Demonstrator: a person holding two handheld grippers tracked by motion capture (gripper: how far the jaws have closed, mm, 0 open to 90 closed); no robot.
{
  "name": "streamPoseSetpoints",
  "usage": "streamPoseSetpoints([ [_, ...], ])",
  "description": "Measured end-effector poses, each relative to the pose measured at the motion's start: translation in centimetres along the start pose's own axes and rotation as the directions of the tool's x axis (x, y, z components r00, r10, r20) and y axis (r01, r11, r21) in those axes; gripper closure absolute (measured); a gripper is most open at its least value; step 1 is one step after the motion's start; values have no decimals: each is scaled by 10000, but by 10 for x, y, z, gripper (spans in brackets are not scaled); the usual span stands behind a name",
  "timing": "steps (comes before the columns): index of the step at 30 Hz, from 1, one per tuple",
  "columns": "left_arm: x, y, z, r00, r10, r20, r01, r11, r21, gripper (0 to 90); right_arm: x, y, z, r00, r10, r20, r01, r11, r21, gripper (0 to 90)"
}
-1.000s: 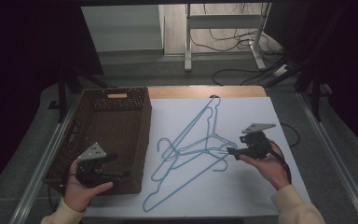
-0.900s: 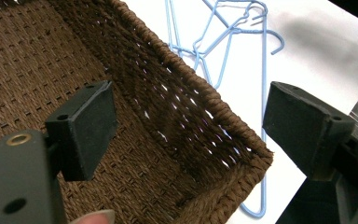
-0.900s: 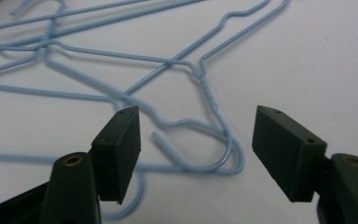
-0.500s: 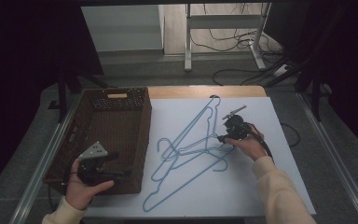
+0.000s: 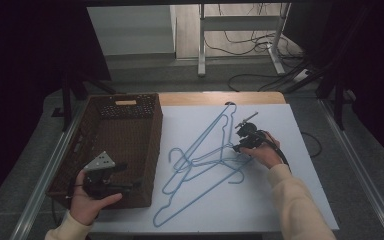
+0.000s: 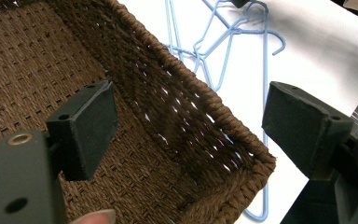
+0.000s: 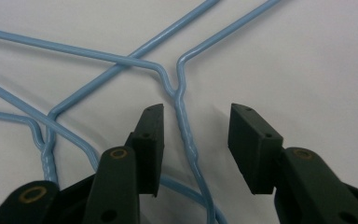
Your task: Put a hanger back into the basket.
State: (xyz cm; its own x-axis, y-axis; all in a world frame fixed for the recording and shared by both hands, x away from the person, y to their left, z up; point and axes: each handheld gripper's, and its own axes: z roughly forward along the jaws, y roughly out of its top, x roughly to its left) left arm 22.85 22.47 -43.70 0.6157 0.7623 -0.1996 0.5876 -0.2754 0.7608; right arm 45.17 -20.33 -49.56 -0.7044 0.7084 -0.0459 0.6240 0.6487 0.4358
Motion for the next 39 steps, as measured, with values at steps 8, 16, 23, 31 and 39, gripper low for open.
streamPoseSetpoints([
  [8,1,0,0,10000,-4,9,4,10000,0,185,2,4,4,9995,-315,25,314,9989,358,660],
  [16,0,0,0,10000,35,16,-35,10000,-6,186,4,9,6,9967,-739,-323,756,9956,550,807],
  [23,-1,1,1,10000,44,-31,-44,10000,-37,188,5,8,5,9939,-1017,-419,1038,9933,512,842],
  [31,-8,8,2,9996,278,-6,-278,9996,-93,192,8,10,-7,9942,-938,-531,946,9954,134,859],
  [39,-21,22,9,9979,623,169,-621,9980,-103,196,10,9,-25,9929,-987,-656,996,9950,93,862],
])
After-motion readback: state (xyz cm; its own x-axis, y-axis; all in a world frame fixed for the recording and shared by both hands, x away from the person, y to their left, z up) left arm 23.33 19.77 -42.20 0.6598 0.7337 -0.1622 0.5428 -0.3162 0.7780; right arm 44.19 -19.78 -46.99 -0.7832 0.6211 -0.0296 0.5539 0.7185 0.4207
